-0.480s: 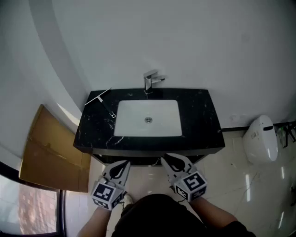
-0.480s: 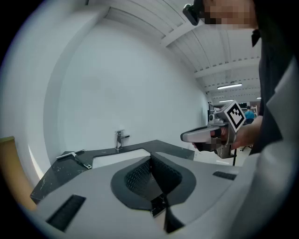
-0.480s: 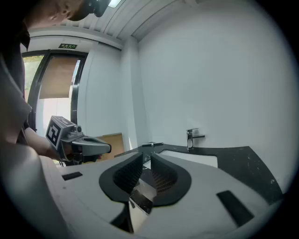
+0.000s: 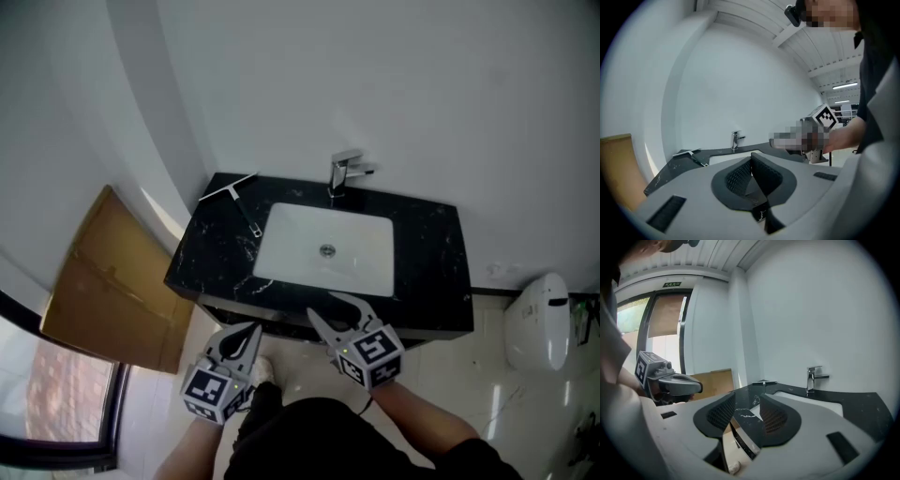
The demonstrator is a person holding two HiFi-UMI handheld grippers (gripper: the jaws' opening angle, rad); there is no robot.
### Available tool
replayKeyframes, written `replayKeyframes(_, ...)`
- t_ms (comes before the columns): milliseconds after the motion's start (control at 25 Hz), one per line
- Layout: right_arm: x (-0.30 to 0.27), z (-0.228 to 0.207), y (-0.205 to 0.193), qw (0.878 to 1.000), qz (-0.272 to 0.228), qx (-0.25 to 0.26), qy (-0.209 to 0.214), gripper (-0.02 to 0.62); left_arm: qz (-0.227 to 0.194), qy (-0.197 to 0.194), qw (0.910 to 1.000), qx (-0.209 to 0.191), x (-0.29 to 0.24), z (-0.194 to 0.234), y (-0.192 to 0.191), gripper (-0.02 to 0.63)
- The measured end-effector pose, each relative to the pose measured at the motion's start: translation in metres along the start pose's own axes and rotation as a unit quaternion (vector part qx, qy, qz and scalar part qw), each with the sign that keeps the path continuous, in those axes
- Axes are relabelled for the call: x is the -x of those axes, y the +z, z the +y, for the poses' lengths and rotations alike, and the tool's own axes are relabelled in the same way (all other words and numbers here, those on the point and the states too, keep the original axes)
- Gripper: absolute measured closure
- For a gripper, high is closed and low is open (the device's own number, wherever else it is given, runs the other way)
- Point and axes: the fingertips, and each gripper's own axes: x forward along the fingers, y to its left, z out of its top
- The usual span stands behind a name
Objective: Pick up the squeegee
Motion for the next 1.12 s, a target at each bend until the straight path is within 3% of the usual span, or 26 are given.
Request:
replayKeyframes(200, -0.102, -0.009, 0.021, 1.000, 0.018, 0.013, 0.010, 0.428, -0.003, 0.017, 0.9997, 0.017, -0.008, 0.071, -0.005, 0.611)
replayKeyframes(480, -0.269, -0.040, 0.040, 0.997, 0.062, 0.031, -0.019, 0.426, 0.005, 0.008, 0.9997, 0.022, -0.029, 0.184, -0.004, 0.611)
replayKeyframes(800, -0.417, -0.087, 0.001, 0.985, 0.161, 0.024, -0.052, 0.403, 0.026, -0.009, 0.9995, 0.016, -0.049, 0.273, -0.008, 0.611)
replayKeyframes(1120, -0.485, -0.109, -0.029, 0.975, 0.209, 0.028, -0.066, 0.405, 0.053, 0.021, 0.9973, 0.046, -0.042, 0.322, -0.033, 0.611)
